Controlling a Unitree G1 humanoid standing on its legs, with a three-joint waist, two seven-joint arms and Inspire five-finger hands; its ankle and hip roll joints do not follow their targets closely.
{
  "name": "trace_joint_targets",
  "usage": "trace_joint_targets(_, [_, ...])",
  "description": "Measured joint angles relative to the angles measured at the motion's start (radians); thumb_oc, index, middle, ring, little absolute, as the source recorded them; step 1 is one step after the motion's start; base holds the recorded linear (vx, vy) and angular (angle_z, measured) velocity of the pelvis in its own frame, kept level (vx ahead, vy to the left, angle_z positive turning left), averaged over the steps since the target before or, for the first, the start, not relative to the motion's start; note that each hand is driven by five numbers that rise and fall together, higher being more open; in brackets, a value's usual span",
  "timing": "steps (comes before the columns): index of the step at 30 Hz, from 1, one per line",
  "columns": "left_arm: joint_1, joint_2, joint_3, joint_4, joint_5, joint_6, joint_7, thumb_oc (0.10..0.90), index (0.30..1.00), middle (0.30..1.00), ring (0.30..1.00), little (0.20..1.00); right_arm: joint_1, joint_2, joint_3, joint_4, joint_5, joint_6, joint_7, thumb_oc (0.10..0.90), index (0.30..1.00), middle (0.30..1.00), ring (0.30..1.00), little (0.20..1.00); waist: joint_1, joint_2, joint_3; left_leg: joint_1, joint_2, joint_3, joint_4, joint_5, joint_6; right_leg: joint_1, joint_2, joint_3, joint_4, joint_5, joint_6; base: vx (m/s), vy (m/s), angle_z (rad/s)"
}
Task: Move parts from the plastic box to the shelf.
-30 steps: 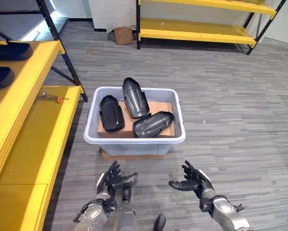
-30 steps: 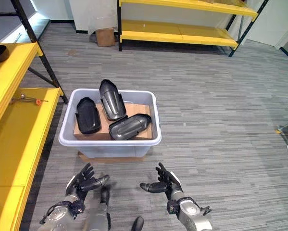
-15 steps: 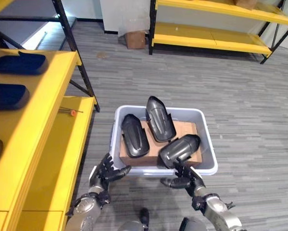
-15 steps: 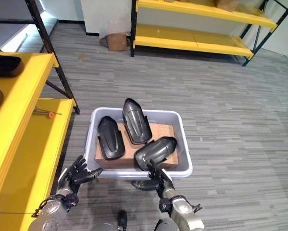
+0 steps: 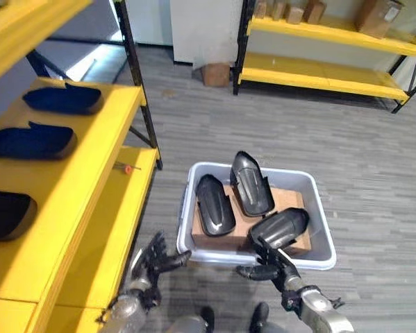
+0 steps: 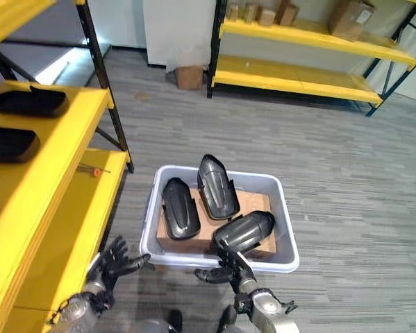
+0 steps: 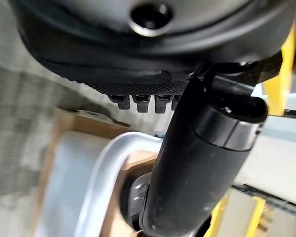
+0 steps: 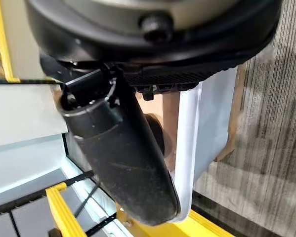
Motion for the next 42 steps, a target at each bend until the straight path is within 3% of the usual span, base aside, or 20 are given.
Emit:
trace_joint_targets(1, [0.006,-0.001,0.008,0.000,0.000,0.001,0.000,0.900,1.000,1.000,1.000,1.000,0.001,0.001,0.000,-0.003,0.000,0.000,-0.002,0.900,1.000,1.000,1.000,1.000,-0.002,0.000,-0.002,0.017,-0.001,0.001,-0.039,0.030,0.014,0.060,0.000,-0.012,-0.039,0.006,0.008,0.05,-0.110,-0.11])
trace_joint_targets(5, [-0.016,-0.006,0.010,-0.002,0.000,0.004,-0.001,0.900,1.000,1.000,1.000,1.000,-0.009,-0.001,-0.005,-0.013,-0.004,-0.003,-0.003,0.900,1.000,1.000,1.000,1.000,-0.008,-0.005,-0.005,0.029,0.002,0.000,-0.104,0.086,0.019,0.119,0.007,-0.024,-0.085,0.002,0.015,0.05,-0.086,-0.02])
trace_joint_targets(7, [-0.014,-0.009,0.011,-0.010,0.001,0.004,-0.001,0.900,1.000,1.000,1.000,1.000,-0.013,-0.003,-0.006,-0.049,-0.024,-0.003,-0.012,0.900,1.000,1.000,1.000,1.000,-0.006,-0.007,-0.006,0.045,0.007,0.000,-0.145,0.108,-0.012,0.127,0.013,-0.024,-0.084,-0.030,0.034,0.03,-0.064,0.01])
trace_joint_targets(15, [0.025,-0.013,0.009,-0.024,0.009,0.008,-0.008,0.900,1.000,1.000,1.000,1.000,-0.064,-0.012,-0.034,-0.088,-0.099,-0.016,-0.057,0.900,1.000,1.000,1.000,1.000,-0.003,-0.005,-0.017,0.039,0.061,-0.003,-0.175,0.132,-0.049,0.114,0.069,-0.022,-0.077,-0.071,-0.016,0.02,-0.032,-0.01])
trace_joint_targets(24, [0.032,-0.014,-0.012,-0.024,0.029,0.012,-0.022,0.900,1.000,1.000,1.000,1.000,-0.183,-0.032,-0.067,-0.168,-0.209,-0.056,-0.165,0.900,1.000,1.000,1.000,1.000,0.000,0.044,-0.036,-0.004,0.074,-0.019,-0.172,0.160,-0.060,0.078,0.083,-0.040,-0.077,-0.072,-0.028,-0.02,-0.004,0.04])
trace_joint_targets(32, [0.014,-0.021,-0.060,-0.024,0.029,0.012,-0.021,0.900,1.000,1.000,1.000,1.000,-0.263,-0.031,-0.062,-0.168,-0.218,-0.075,-0.211,0.900,1.000,1.000,1.000,1.000,0.024,0.076,-0.024,-0.052,0.076,-0.021,-0.173,0.166,-0.064,0.032,0.086,-0.042,-0.077,-0.070,-0.031,-0.06,-0.003,0.01])
trace_joint_targets(42, [-0.117,-0.024,-0.128,-0.023,0.029,-0.013,0.010,0.900,1.000,1.000,1.000,1.000,-0.436,0.020,-0.059,-0.053,-0.240,-0.092,-0.340,0.900,1.000,1.000,1.000,1.000,0.031,0.111,0.119,-0.134,0.079,-0.023,-0.172,0.194,-0.064,-0.050,0.088,-0.042,-0.077,-0.049,-0.040,-0.06,0.020,0.00])
